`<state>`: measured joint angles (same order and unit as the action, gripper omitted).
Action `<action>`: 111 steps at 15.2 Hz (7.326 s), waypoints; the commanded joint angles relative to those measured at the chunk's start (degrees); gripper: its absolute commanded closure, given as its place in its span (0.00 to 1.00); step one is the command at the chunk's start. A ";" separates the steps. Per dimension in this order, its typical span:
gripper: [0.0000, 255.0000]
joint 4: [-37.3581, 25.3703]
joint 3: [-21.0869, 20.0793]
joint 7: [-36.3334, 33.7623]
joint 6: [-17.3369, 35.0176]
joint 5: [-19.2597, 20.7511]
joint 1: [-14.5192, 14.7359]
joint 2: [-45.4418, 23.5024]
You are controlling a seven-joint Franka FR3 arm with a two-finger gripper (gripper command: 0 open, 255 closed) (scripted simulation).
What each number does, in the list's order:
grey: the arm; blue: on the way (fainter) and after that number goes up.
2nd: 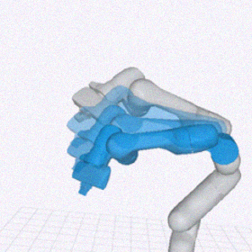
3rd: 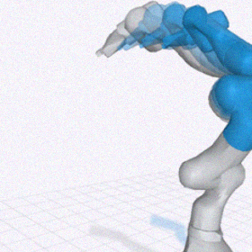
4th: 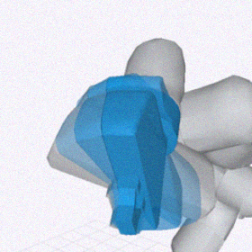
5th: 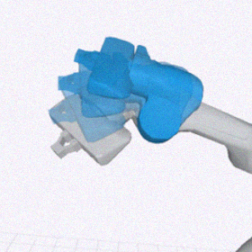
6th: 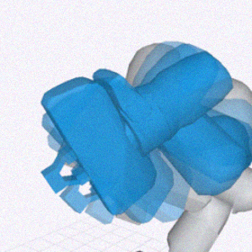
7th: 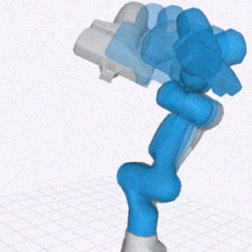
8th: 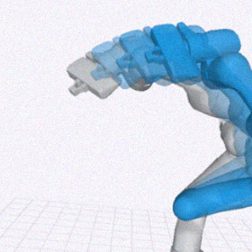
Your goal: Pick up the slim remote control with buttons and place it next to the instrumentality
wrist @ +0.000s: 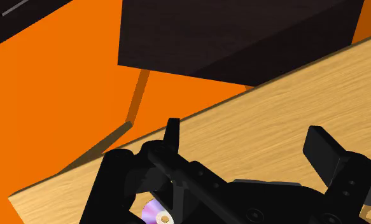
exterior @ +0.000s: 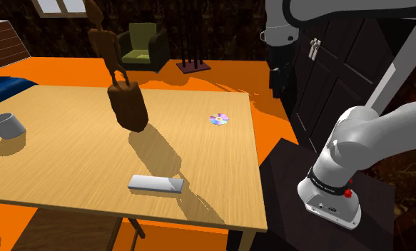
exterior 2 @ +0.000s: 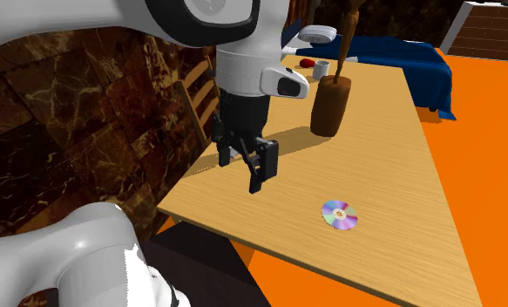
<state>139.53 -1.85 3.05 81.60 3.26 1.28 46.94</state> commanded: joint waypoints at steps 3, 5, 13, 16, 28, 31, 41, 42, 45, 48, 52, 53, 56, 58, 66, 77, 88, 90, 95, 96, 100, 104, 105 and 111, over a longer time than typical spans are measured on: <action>0.00 1.04 -1.40 -1.19 3.38 -1.50 0.91 -1.92; 0.00 1.80 -2.83 -2.31 6.79 -2.91 1.81 -4.13; 0.00 2.02 -8.59 -6.46 20.36 -7.21 5.12 -15.41; 0.00 0.92 -10.78 -7.98 25.18 -8.12 6.09 -20.48; 0.00 -9.53 -18.58 -15.72 40.78 -5.54 9.10 -43.46; 0.00 -13.58 -19.83 -18.22 43.37 -3.16 10.18 -49.61; 0.00 -31.36 -20.43 -25.77 47.31 6.39 16.90 -70.22; 0.00 -33.53 -20.26 -26.28 47.32 7.22 17.81 -72.26; 0.00 -37.70 -19.74 -27.22 47.73 8.88 19.68 -76.57; 0.00 -37.38 -19.32 -27.61 49.40 9.51 20.00 -77.97; 0.00 -37.13 -18.78 -28.09 51.33 10.28 20.41 -79.72; 0.00 -37.14 -18.78 -28.09 51.33 10.29 20.41 -79.73; 0.00 -37.14 -18.78 -28.09 51.33 10.29 20.41 -79.73; 0.00 -37.14 -18.78 -28.09 51.33 10.29 20.41 -79.73; 1.00 -37.16 -18.78 -28.09 51.31 10.28 20.41 -79.73; 1.00 -37.80 -19.81 -27.24 47.48 8.81 19.69 -76.40; 1.00 -38.66 -20.79 -24.87 42.12 6.52 17.83 -71.60; 1.00 -36.61 -20.45 -22.27 42.83 5.80 15.66 -70.13; 1.00 -32.76 -19.26 -15.59 44.08 4.17 10.50 -67.23; 1.00 -32.20 -18.97 -14.23 44.25 3.88 9.52 -66.79; 1.00 -30.67 -17.66 -8.80 44.66 2.88 5.75 -65.50; 1.00 -30.22 -16.19 -3.45 44.67 2.15 2.18 -64.98; 1.00 -30.28 -15.80 -2.12 44.62 2.00 1.32 -64.96; 1.00 -31.16 -13.92 3.77 44.72 1.64 -2.49 -65.92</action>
<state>108.22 -15.94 6.24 126.00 4.90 -0.86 -18.83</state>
